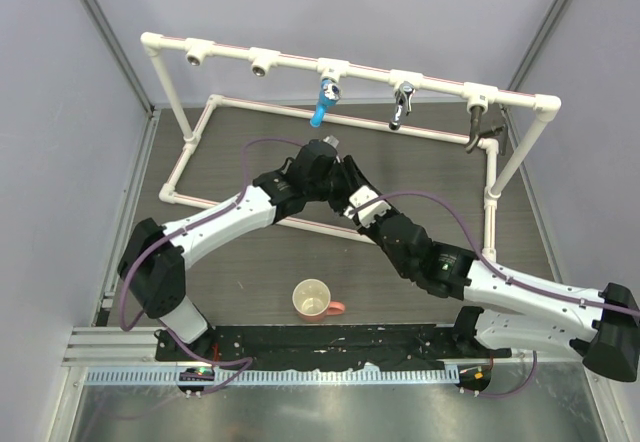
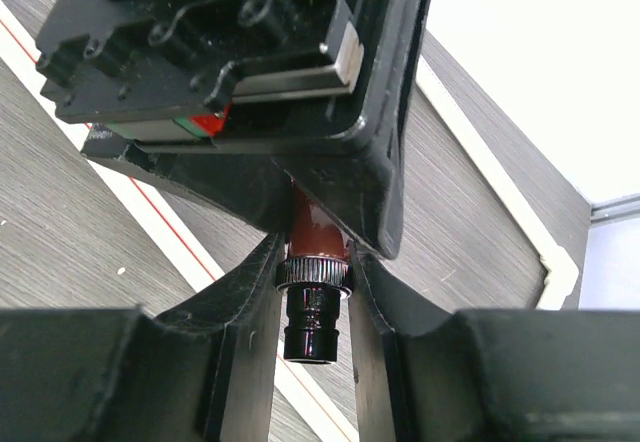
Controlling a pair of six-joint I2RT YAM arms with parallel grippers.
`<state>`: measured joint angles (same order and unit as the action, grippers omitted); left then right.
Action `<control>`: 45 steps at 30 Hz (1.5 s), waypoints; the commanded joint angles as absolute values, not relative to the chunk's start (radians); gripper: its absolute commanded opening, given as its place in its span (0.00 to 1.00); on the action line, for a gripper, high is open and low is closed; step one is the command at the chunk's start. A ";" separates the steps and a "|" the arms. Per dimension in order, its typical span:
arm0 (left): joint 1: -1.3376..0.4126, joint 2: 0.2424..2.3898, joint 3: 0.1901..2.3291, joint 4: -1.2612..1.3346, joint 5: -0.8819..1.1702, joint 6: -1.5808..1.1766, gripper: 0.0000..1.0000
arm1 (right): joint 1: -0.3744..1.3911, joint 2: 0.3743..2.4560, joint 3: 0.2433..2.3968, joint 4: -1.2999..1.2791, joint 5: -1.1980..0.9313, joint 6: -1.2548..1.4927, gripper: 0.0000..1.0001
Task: Install the water faucets
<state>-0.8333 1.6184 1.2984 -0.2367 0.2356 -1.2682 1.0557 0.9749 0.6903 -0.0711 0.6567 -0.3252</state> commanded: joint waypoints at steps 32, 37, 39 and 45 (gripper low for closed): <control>-0.453 1.036 0.752 0.025 0.137 -1.085 0.00 | 0.861 1.157 0.862 -0.230 0.136 -0.003 0.85; -0.312 0.852 0.759 -0.190 0.049 -0.866 0.00 | 0.789 1.288 0.897 -0.221 0.023 0.032 0.83; -0.279 0.783 0.784 -0.230 0.009 -0.778 0.00 | 0.758 1.380 0.914 -0.201 -0.048 0.052 0.78; -0.273 0.661 0.831 -0.296 -0.054 -0.464 0.00 | 0.752 1.633 1.041 -0.144 -0.103 0.029 0.66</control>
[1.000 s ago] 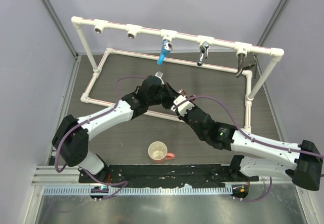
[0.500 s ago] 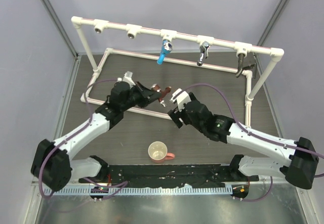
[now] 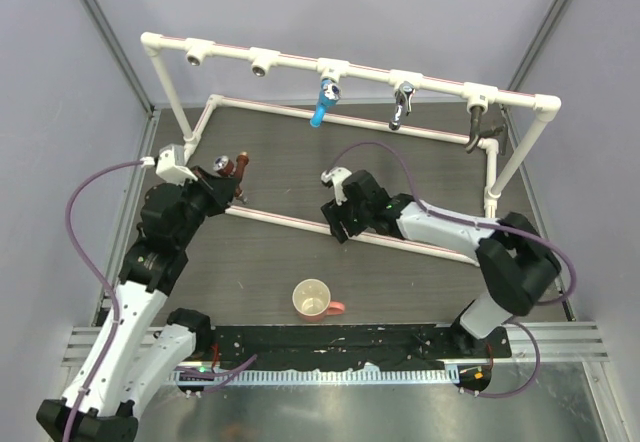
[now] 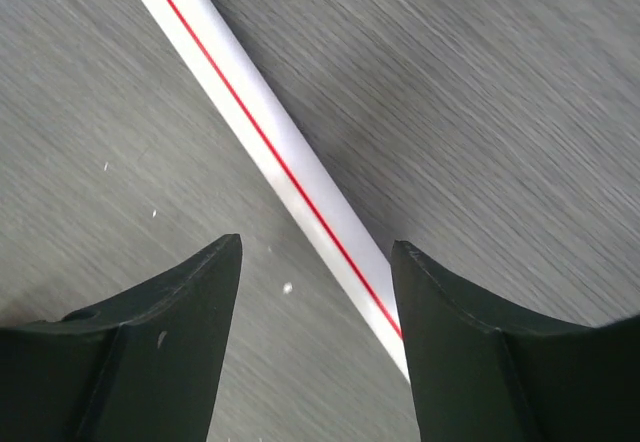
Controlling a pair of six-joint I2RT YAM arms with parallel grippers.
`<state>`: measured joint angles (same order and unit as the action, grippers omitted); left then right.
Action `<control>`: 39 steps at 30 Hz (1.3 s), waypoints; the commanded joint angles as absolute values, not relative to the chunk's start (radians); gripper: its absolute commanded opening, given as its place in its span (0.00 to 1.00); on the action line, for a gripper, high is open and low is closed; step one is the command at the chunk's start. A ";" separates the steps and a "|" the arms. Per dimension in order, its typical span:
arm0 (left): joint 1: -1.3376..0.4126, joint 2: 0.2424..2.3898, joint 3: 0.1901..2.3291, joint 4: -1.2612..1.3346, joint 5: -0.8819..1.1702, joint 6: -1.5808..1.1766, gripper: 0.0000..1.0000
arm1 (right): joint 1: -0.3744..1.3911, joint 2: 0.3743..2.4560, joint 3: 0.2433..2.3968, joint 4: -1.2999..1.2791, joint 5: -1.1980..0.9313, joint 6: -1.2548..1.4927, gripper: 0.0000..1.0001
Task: Install the water faucets
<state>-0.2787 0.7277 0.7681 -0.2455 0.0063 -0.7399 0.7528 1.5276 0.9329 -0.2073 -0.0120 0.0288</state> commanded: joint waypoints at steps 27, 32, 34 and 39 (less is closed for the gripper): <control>-0.273 0.446 0.735 -0.249 -0.049 -0.270 0.00 | 0.788 1.687 0.948 -0.302 0.069 -0.060 0.01; -0.273 0.448 0.730 -0.245 -0.038 -0.270 0.00 | 0.804 1.660 0.936 -0.331 0.075 -0.052 0.02; -0.273 0.445 0.727 -0.244 -0.038 -0.270 0.00 | 0.805 1.652 0.949 -0.322 0.042 -0.052 0.12; -0.273 0.439 0.723 -0.236 -0.040 -0.268 0.00 | 0.827 1.706 1.044 -0.339 0.029 -0.092 0.40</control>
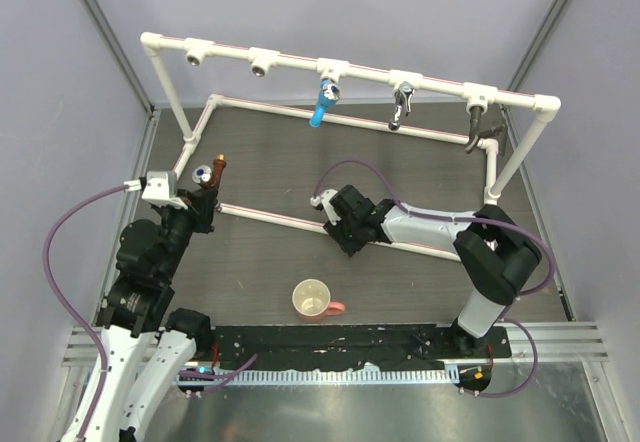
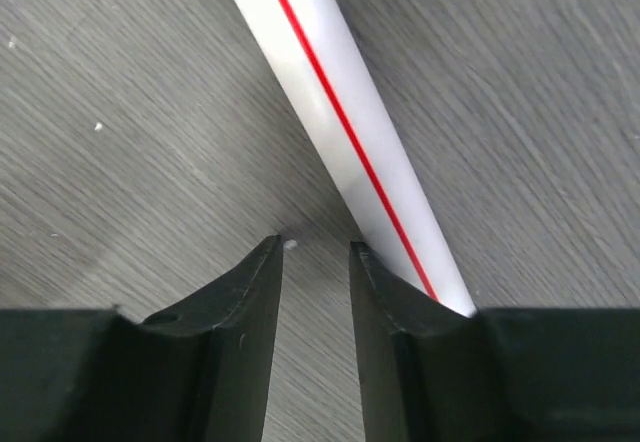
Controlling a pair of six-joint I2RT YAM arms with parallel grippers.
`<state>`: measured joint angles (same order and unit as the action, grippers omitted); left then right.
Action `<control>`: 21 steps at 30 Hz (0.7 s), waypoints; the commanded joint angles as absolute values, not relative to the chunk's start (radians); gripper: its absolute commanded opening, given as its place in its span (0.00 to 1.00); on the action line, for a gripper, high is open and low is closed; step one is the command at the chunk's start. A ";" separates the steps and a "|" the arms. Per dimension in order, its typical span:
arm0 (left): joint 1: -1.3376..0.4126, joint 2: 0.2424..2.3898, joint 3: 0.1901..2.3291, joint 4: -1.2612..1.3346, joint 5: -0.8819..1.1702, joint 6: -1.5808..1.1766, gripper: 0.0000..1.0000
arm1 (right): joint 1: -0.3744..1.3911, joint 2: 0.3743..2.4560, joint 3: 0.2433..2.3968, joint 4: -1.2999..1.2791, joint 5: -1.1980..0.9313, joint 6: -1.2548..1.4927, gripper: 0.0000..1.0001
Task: Install the water faucets
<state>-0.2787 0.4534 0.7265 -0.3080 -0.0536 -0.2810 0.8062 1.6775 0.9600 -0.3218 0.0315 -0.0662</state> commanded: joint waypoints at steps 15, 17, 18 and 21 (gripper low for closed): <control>-0.273 0.416 0.706 -0.229 -0.034 -0.278 0.00 | 0.887 1.948 1.440 -0.500 0.086 -0.244 0.58; -0.273 0.413 0.706 -0.229 -0.035 -0.276 0.00 | 0.888 1.985 1.498 -0.524 0.065 -0.255 0.58; -0.273 0.410 0.704 -0.229 -0.037 -0.276 0.00 | 0.888 2.018 1.520 -0.541 0.058 -0.259 0.57; -0.273 0.408 0.703 -0.230 -0.031 -0.278 0.00 | 0.888 2.058 1.580 -0.592 0.051 -0.288 0.56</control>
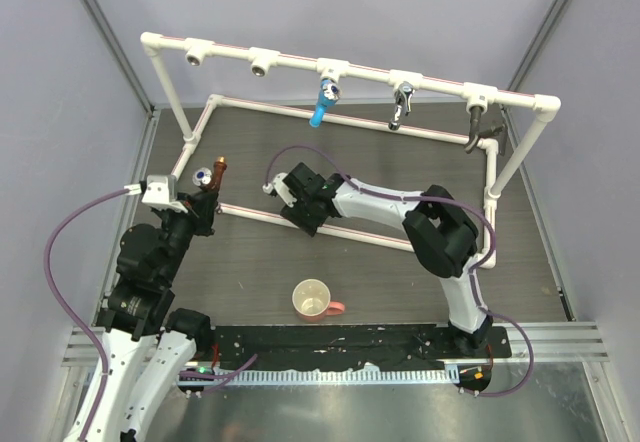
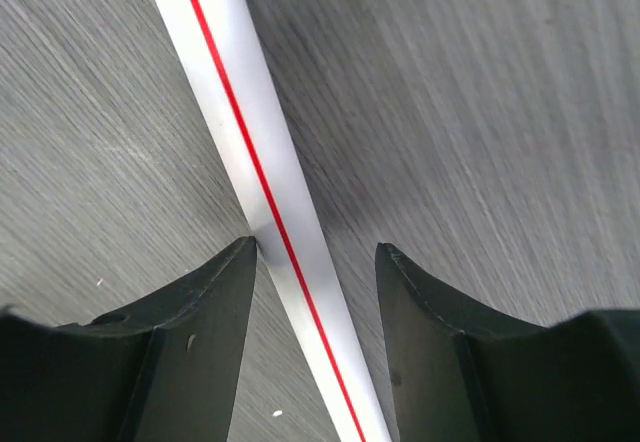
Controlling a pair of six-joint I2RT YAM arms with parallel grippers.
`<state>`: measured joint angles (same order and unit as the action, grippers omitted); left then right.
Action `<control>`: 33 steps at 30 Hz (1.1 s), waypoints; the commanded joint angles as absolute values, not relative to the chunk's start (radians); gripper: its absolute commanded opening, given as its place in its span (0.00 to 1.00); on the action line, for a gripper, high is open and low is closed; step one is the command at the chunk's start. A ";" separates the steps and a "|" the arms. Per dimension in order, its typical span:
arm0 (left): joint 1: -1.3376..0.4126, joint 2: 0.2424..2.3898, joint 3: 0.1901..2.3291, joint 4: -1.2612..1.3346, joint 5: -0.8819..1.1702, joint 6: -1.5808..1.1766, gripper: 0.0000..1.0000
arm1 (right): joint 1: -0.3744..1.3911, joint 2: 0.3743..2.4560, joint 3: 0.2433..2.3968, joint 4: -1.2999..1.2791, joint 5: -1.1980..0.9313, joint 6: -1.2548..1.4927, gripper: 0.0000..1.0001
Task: Install the water faucets
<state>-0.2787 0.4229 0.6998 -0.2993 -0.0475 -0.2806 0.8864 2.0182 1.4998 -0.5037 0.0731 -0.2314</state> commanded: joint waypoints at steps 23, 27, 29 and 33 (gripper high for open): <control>-0.273 0.405 0.699 -0.224 -0.011 -0.276 0.00 | 0.890 1.985 1.411 -0.753 0.018 -0.223 0.01; -0.273 0.400 0.699 -0.224 -0.011 -0.273 0.00 | 0.916 1.945 1.362 -0.756 0.029 -0.181 0.02; -0.273 0.400 0.699 -0.222 -0.009 -0.272 0.00 | 0.923 1.937 1.351 -0.752 0.034 -0.150 0.01; -0.273 0.399 0.699 -0.221 -0.008 -0.270 0.00 | 0.954 1.933 1.350 -0.738 0.052 -0.118 0.02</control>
